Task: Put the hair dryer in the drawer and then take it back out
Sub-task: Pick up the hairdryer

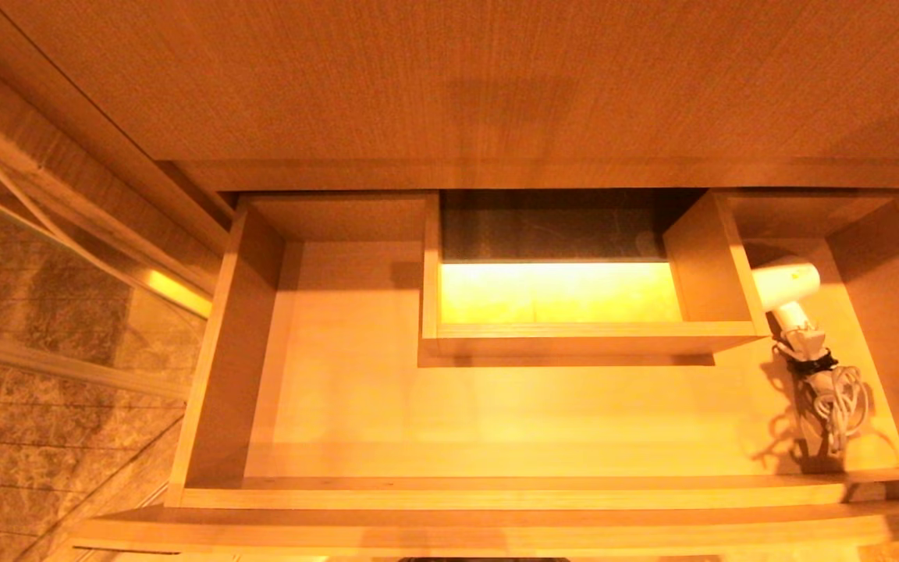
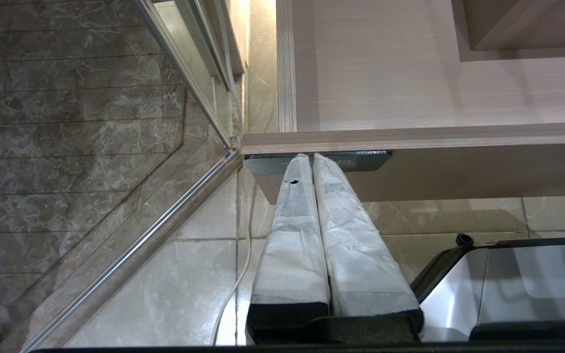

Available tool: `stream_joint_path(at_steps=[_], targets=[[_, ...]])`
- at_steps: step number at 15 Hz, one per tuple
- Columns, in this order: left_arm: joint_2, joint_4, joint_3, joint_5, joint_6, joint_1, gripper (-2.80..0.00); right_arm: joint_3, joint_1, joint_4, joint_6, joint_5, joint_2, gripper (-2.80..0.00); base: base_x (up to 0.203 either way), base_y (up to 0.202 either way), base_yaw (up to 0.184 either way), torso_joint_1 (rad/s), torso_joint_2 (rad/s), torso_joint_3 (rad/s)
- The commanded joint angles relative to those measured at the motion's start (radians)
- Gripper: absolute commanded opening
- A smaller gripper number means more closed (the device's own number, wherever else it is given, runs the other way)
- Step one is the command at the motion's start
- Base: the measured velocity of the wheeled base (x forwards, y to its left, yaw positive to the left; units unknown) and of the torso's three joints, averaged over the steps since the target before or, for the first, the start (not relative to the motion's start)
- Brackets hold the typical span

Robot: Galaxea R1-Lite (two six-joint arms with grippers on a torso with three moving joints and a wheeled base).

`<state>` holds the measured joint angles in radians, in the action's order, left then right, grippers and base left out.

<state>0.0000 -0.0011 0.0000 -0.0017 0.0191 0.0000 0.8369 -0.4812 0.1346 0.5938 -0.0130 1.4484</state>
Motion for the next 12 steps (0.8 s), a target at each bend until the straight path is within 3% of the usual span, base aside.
stream_joint_path(at_steps=[1, 4, 12], targets=[[0.000, 0.000, 0.002, 0.000, -0.001, 0.000, -2.80, 0.004, 0.018, 0.011, 0.000, -0.001, 0.012, 0.00, 0.000, 0.000, 0.000, 0.000, 0.00, 0.000], [0.000, 0.000, 0.002, 0.000, 0.001, 0.000, -2.80, -0.009, 0.056, 0.016, -0.054, -0.001, 0.013, 0.00, 0.000, 0.000, 0.000, 0.000, 0.00, 0.000], [0.000, 0.000, 0.002, 0.000, -0.001, 0.000, -2.80, 0.008, 0.056, 0.013, -0.106, -0.001, 0.081, 0.00, 0.000, 0.000, 0.000, 0.000, 0.00, 0.000]])
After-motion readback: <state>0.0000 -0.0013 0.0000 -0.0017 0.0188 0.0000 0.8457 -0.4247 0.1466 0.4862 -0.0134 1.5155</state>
